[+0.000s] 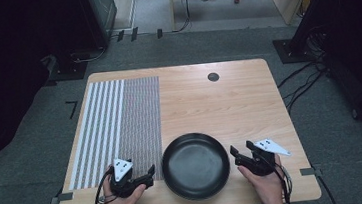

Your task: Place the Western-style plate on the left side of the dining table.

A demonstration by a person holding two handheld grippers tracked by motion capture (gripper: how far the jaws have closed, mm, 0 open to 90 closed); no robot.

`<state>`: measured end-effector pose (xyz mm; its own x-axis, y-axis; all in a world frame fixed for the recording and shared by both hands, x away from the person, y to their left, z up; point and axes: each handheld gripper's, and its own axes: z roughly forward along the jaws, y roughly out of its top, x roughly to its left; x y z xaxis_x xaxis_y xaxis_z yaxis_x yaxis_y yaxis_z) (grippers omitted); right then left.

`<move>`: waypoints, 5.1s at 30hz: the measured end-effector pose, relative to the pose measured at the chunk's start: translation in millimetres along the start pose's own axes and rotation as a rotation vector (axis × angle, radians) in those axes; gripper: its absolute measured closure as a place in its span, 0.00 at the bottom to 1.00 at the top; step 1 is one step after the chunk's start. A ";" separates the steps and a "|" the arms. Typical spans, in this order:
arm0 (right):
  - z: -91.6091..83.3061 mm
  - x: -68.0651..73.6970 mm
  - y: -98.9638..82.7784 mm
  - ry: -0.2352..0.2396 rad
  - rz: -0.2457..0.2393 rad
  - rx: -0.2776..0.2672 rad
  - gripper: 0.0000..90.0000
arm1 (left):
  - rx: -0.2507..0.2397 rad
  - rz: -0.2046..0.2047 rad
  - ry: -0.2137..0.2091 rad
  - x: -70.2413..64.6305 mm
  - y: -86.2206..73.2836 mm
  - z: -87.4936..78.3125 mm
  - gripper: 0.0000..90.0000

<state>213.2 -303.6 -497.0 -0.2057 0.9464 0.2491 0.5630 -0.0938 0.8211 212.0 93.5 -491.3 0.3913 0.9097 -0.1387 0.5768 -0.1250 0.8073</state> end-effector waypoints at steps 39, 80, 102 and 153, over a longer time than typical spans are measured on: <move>1.4 11.6 -3.9 0.152 0.164 0.018 0.82 | 0.006 -0.077 -0.188 -20.3 -1.1 8.2 0.47; 0.0 23.9 -11.2 0.210 0.194 0.094 0.94 | 0.077 -0.110 -0.297 -25.0 -6.2 11.4 0.65; 7.8 30.1 -14.7 0.268 0.216 0.121 0.92 | 0.117 -0.199 -0.341 -7.0 2.4 5.1 0.72; 19.8 24.9 -17.9 0.284 0.444 0.119 0.94 | 0.102 -0.157 -0.356 -3.1 3.0 -0.7 0.74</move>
<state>213.8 -272.2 -515.7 -0.1262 0.7011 0.7018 0.7287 -0.4145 0.5452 212.1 90.6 -488.1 0.5066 0.7290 -0.4603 0.7103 -0.0502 0.7021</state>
